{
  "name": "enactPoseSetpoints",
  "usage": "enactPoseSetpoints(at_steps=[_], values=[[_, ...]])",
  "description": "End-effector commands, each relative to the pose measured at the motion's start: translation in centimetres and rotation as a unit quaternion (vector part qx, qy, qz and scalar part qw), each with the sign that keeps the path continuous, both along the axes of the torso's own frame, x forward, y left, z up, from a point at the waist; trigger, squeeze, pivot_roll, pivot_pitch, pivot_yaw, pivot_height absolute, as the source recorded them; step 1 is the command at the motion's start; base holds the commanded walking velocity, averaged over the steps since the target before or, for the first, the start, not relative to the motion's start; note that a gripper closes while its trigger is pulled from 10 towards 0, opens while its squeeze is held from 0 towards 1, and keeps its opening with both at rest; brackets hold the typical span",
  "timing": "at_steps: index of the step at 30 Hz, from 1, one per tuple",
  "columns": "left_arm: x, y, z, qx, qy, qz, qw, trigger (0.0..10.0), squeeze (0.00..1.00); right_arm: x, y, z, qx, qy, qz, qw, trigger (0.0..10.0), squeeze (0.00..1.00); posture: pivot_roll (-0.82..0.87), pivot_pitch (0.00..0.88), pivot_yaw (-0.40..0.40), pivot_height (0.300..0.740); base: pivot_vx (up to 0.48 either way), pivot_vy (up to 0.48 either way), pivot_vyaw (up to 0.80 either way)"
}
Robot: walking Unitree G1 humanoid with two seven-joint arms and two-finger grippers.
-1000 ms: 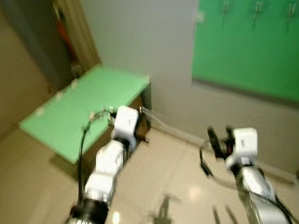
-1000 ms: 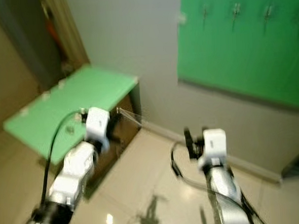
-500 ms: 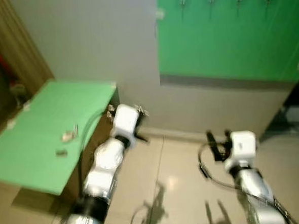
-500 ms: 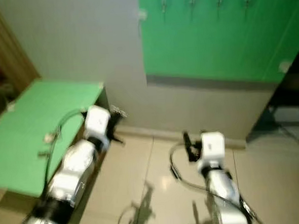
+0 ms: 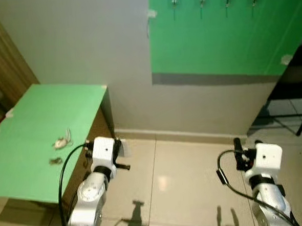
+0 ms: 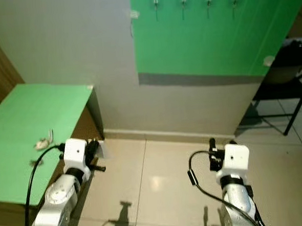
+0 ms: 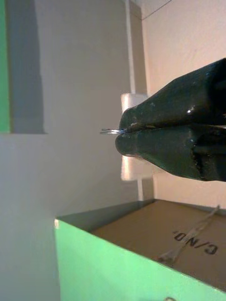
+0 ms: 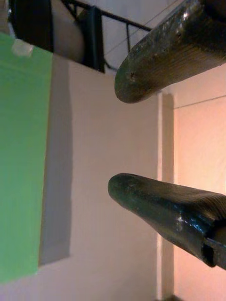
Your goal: Hang keys on a hook
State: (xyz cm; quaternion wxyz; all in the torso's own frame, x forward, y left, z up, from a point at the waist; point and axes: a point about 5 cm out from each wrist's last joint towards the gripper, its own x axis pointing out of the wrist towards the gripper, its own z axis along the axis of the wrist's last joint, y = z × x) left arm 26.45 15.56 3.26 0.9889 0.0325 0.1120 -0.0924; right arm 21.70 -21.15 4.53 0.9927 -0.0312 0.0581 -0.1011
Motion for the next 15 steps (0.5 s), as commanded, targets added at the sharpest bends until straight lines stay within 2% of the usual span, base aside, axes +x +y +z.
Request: enactPoseSetpoints(at_steps=[1,4,9,15], values=[[0.5,-0.2,0.8,-0.004,-0.017,0.003,1.0,10.0,0.0,-0.1,0.0,0.4,0.001,-0.015,-0.009,1.0,10.0,0.0,-0.16,0.0,0.05,0.74,0.0,0.0,0.0],[1.0,-0.8,1.6,0.01,-0.035,-0.016,0.999,10.0,0.0,0.2,0.5,0.1,0.006,-0.01,0.002,1.0,10.0,0.0,-0.16,0.0,0.049,0.74,0.0,0.0,0.0],[2.8,-1.4,4.0,0.022,-0.07,-0.029,0.997,10.0,0.0,0.7,0.9,0.1,0.005,-0.012,0.015,1.0,10.0,0.0,-0.16,0.0,0.058,0.74,0.434,0.0,0.0],[4.2,-2.5,5.1,0.02,-0.086,-0.06,0.994,10.0,0.0,1.6,1.4,0.0,0.004,-0.012,0.027,1.0,10.0,0.0,-0.17,0.0,0.075,0.74,0.453,0.0,0.0]])
